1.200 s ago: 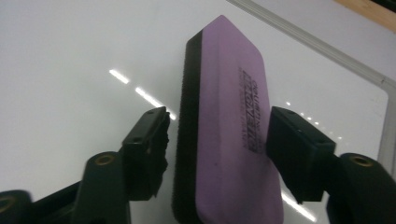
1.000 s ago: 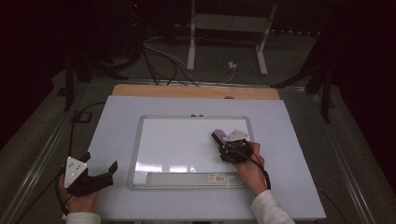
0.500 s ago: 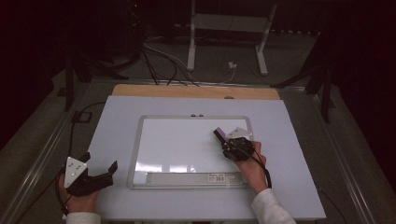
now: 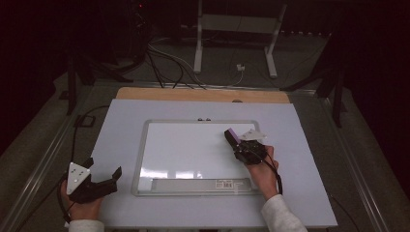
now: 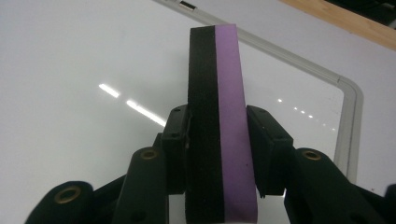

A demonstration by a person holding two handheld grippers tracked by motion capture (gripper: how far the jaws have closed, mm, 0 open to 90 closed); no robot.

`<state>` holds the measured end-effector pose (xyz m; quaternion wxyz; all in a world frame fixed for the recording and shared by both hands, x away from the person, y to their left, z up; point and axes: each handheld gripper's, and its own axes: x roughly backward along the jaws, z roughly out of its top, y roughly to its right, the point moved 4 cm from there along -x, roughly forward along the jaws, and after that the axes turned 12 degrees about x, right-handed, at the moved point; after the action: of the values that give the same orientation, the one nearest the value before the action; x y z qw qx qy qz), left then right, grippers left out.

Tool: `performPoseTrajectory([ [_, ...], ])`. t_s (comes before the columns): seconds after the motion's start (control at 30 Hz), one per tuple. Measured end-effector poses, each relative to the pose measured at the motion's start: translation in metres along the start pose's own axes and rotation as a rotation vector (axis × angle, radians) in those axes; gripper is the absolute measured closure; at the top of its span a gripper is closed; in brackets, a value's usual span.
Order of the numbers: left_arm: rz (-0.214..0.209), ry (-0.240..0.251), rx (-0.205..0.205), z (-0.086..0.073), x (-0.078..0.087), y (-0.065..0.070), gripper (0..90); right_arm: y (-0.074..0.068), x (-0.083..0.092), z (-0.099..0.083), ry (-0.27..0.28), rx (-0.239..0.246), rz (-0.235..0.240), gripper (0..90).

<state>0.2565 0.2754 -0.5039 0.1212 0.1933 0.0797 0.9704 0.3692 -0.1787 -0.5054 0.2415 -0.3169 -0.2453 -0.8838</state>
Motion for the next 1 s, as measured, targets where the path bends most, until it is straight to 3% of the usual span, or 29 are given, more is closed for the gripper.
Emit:
performPoseTrajectory([
  [0.3, 0.000, -0.001, 0.000, 0.000, 0.000, 0.000, 0.6, 0.010, 0.004, 0.004, 0.036, -0.055, -0.029, 63.6],
  [0.73, -0.001, 0.000, 0.001, 0.000, 0.000, -0.001, 0.6, 0.029, -0.002, 0.004, 0.045, -0.167, -0.080, 63.6],
  [1.0, -0.001, 0.000, 0.001, 0.000, 0.000, 0.000, 0.6, 0.040, -0.003, 0.001, 0.042, -0.197, -0.103, 63.6],
])
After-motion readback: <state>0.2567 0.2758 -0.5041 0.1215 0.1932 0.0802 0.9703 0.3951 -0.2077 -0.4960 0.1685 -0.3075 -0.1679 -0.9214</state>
